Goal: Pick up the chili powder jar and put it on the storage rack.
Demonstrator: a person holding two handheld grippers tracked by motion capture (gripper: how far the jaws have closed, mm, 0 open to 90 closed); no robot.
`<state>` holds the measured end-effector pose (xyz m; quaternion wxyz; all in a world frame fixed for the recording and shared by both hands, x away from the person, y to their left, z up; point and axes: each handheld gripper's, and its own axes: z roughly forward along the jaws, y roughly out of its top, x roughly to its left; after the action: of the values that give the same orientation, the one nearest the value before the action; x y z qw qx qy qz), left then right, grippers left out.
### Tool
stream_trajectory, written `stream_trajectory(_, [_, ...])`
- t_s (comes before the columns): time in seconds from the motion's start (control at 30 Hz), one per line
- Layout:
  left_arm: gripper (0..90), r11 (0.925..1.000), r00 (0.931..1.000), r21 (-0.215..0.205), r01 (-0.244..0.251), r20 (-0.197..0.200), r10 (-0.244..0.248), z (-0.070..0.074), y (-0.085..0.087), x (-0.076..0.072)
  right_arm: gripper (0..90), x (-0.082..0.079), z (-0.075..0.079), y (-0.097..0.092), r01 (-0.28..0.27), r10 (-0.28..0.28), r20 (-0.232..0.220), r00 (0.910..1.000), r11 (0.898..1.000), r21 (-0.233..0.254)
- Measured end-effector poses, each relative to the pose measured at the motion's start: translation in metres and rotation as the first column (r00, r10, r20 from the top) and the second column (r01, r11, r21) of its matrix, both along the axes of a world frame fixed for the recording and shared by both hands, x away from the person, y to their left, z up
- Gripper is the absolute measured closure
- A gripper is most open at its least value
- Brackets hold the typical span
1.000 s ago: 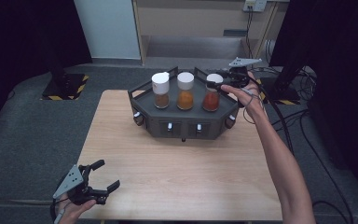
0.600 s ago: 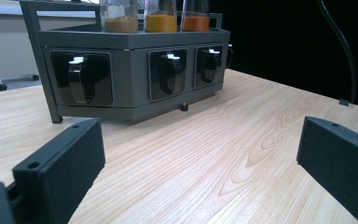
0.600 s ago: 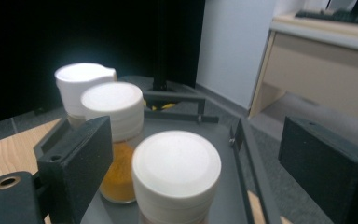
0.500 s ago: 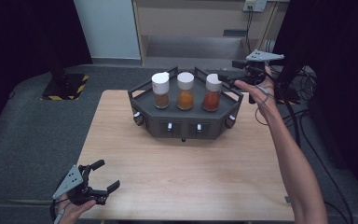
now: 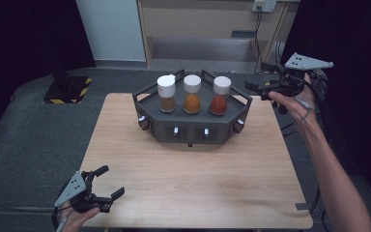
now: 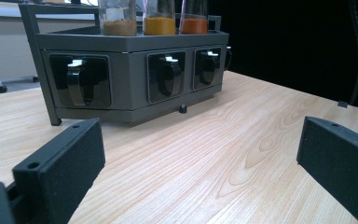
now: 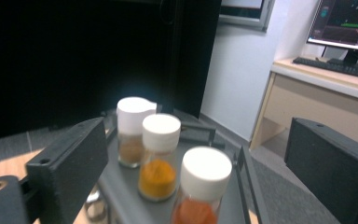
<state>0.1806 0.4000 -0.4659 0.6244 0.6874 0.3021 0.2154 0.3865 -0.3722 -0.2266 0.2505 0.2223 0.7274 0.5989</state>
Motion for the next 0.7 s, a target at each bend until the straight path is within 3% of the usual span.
stream_trajectory(0.3, [0.0,1.0000,1.0000,-0.003,-0.003,0.001,0.003,0.000,0.000,-0.001,5.3,-0.042,-0.003,-0.025,-0.011,0.011,0.028,0.9996,1.000,0.010])
stream_trajectory(0.7, [0.0,1.0000,1.0000,-0.008,-0.006,0.005,0.006,0.000,0.001,-0.002,5.0,-0.088,-0.029,-0.050,-0.012,0.012,0.008,0.9999,1.000,0.024])
